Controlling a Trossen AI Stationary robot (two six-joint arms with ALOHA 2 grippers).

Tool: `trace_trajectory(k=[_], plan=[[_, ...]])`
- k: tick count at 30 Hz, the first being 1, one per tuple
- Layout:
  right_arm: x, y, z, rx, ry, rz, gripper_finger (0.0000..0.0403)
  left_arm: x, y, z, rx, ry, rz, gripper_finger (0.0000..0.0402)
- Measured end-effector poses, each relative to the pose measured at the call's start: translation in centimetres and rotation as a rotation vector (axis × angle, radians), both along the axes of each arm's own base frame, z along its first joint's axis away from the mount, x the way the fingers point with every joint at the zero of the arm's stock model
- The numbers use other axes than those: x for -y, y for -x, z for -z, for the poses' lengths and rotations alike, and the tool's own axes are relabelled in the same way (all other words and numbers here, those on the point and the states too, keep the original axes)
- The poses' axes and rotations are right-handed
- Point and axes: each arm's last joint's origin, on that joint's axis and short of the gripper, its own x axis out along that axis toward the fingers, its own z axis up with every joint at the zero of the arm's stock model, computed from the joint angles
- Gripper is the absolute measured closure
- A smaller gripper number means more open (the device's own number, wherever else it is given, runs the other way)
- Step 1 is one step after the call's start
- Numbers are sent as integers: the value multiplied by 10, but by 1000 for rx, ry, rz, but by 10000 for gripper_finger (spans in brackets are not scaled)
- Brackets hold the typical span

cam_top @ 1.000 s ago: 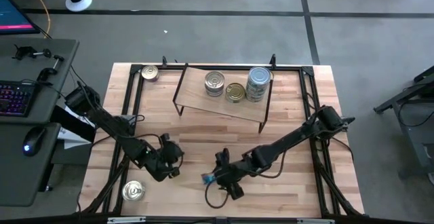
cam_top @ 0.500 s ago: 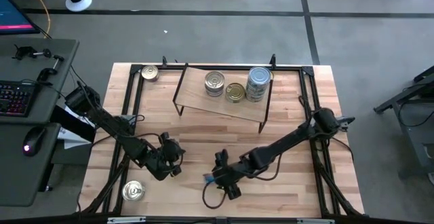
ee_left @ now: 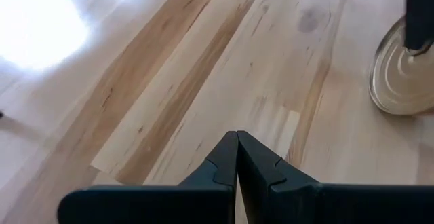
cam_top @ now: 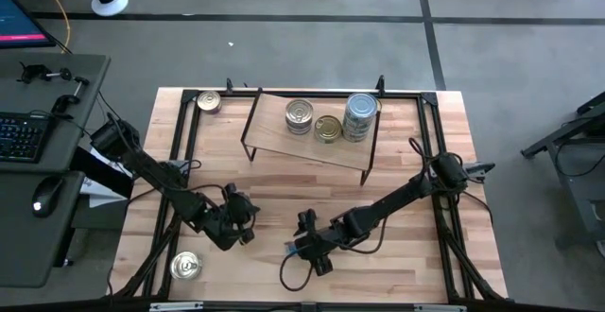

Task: Stack canned seafood by type on shelf
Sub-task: Stack the blue pink tuna can on top of the other blue pink tuna can on the shelf

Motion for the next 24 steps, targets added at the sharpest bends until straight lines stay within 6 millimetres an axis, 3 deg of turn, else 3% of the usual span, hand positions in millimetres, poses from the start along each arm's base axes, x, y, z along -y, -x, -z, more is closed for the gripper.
trace_trajectory(k=[7,12,16,20,24], plan=[[-6,2,-14,23,43,-19,235,-8,-9,-13,80,53,-27,401],[-12,-7,-57,84,179,-59,234,-17,-10,-36,187,60,-40,402],[-4,-20,-102,187,335,-12,234,-28,-6,-58,231,-13,27,401],[17,-30,-147,259,513,59,234,-40,3,-76,243,-94,76,401],[49,-34,-173,224,687,149,234,-50,13,-85,222,-158,88,401]])
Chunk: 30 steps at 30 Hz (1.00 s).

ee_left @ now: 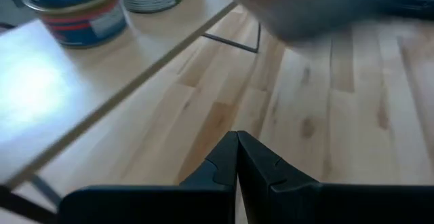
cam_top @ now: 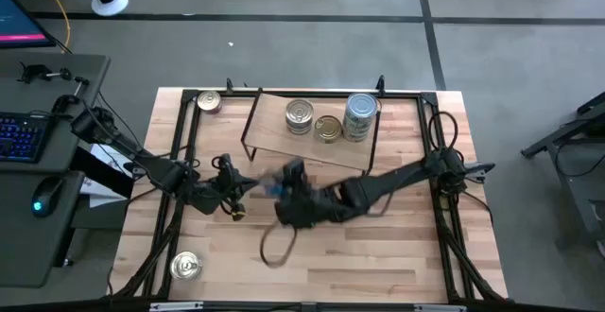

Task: Stack canned seafood by type on shelf
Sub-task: Stack the blue pink tuna can on top of the other blue pink tuna can on the shelf

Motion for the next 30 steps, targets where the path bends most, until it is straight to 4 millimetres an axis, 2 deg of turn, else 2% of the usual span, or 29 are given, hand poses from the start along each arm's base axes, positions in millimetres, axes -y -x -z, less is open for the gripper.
trace_trajectory(k=[5,9,13,18,30], plan=[[47,-2,-18,-40,141,186,234,-7,5,-3,-27,-47,4,401],[86,-2,-23,-76,227,348,234,-6,3,-2,-40,-63,23,401],[117,-4,-27,-82,235,428,234,-5,2,1,-55,-72,30,401],[143,-5,-20,-143,237,442,234,-4,0,4,-73,-88,22,401],[177,-2,-13,-232,165,424,205,-12,-4,5,-66,-74,-29,401]])
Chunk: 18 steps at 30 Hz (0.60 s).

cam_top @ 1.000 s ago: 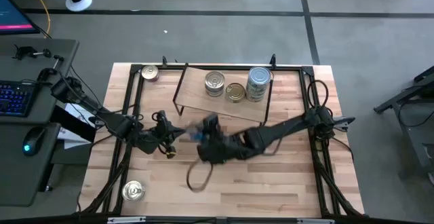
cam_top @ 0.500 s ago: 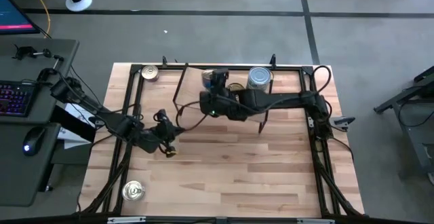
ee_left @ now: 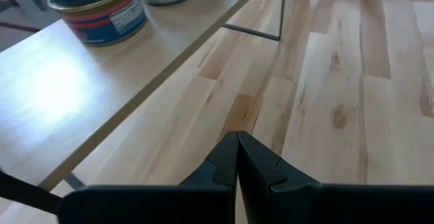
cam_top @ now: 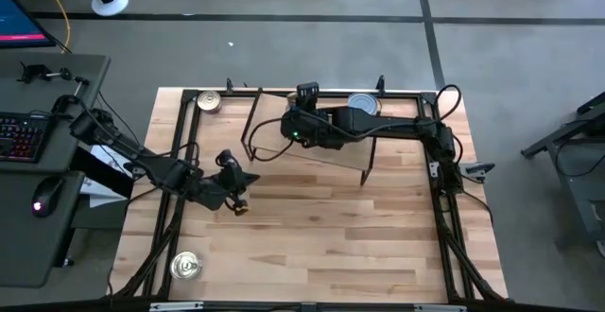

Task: Stack canned seafood by type on shelf
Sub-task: Stack the blue pink tuna can on top of the other blue pink tuna can on the shelf

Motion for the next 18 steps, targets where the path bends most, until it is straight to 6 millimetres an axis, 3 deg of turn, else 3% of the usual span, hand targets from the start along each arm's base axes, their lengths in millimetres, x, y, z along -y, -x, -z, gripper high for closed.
trace_trajectory(k=[18], plan=[[2,-2,2,31,-103,-44,199,-4,-2,0,24,49,-51,402]])
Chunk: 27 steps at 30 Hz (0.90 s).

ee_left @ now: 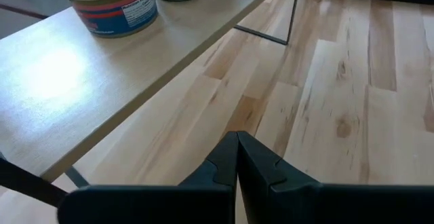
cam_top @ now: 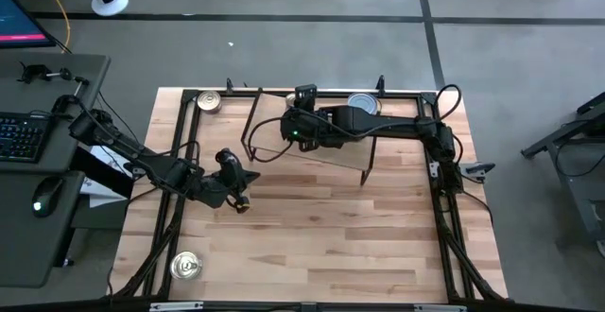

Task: Stack canned seafood by type on shelf
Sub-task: Stack the blue pink tuna can on top of the other blue pink tuna can on the shelf

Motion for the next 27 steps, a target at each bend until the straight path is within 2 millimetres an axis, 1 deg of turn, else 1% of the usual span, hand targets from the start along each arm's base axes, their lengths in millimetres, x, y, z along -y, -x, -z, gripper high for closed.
trace_trajectory(k=[9,18,27], plan=[[0,0,0,3,-7,-2,198,0,0,0,-2,-1,0,401],[-1,-1,0,56,-66,22,198,0,0,0,-2,-2,1,402],[-2,-1,0,66,-85,18,198,0,0,0,-4,-4,1,401]])
